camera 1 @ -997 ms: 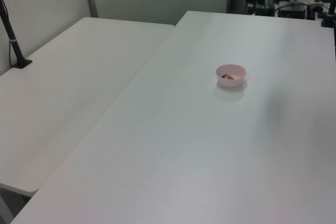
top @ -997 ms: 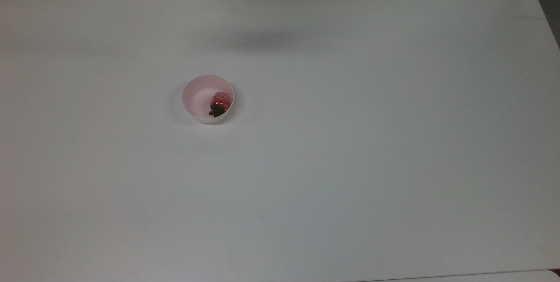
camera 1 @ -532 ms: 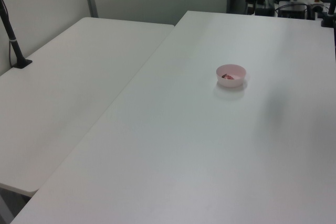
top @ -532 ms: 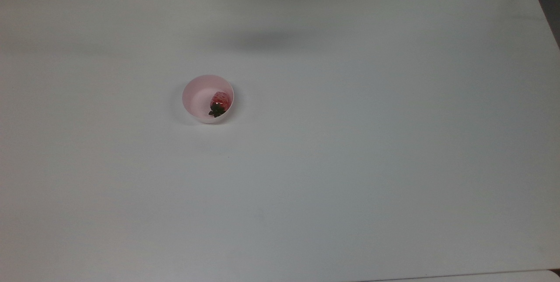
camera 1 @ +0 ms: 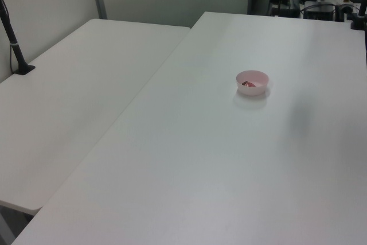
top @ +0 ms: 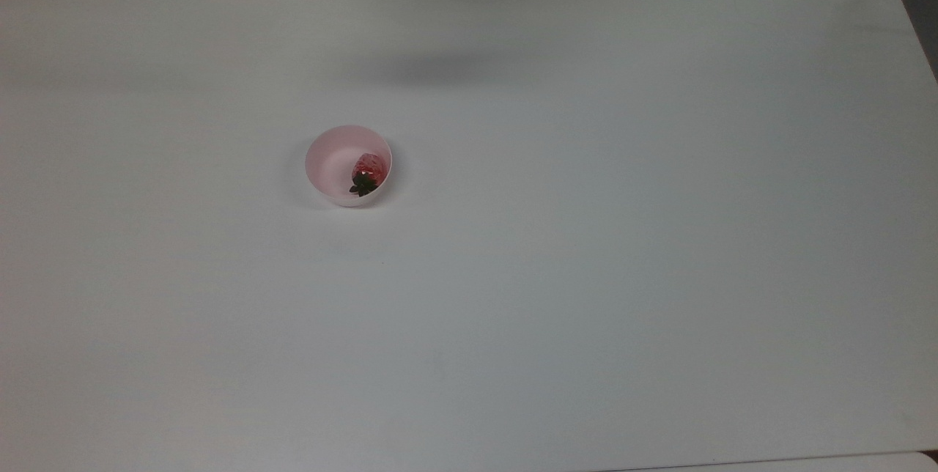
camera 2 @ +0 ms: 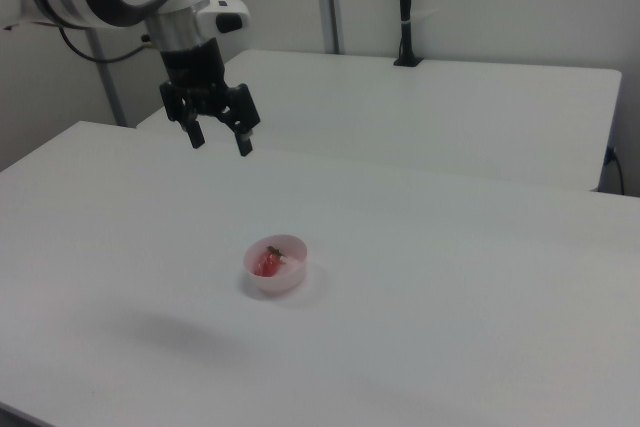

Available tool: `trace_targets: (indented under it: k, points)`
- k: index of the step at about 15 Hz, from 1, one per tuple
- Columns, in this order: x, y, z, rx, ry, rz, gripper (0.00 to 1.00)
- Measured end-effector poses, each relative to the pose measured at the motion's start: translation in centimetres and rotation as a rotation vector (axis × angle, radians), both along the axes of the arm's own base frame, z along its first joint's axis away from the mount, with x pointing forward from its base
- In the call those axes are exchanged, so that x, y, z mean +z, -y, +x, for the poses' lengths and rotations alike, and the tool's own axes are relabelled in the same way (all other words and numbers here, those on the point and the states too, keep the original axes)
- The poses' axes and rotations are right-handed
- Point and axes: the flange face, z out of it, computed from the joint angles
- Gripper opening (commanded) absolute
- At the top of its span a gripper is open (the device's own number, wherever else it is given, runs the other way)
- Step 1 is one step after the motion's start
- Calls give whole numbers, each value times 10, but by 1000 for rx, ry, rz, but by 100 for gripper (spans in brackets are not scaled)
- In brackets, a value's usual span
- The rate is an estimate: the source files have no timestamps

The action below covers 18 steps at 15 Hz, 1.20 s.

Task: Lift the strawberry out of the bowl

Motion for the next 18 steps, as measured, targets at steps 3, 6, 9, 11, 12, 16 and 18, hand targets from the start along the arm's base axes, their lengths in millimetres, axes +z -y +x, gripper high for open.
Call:
trace_targets:
  k: [3,6,9,11,12,16,18]
  points:
    - [-19,14,3,86,-49,-41,100]
    - [-63,23,15,13,-86,-63,100]
    - [-125,28,38,-105,-50,-98,100]
    - [-165,26,52,-108,-64,-105,96]
    - [-190,25,59,-79,-78,-110,96]
    - [-221,23,67,39,-119,-111,94]
    - [-227,20,71,61,-103,-112,94]
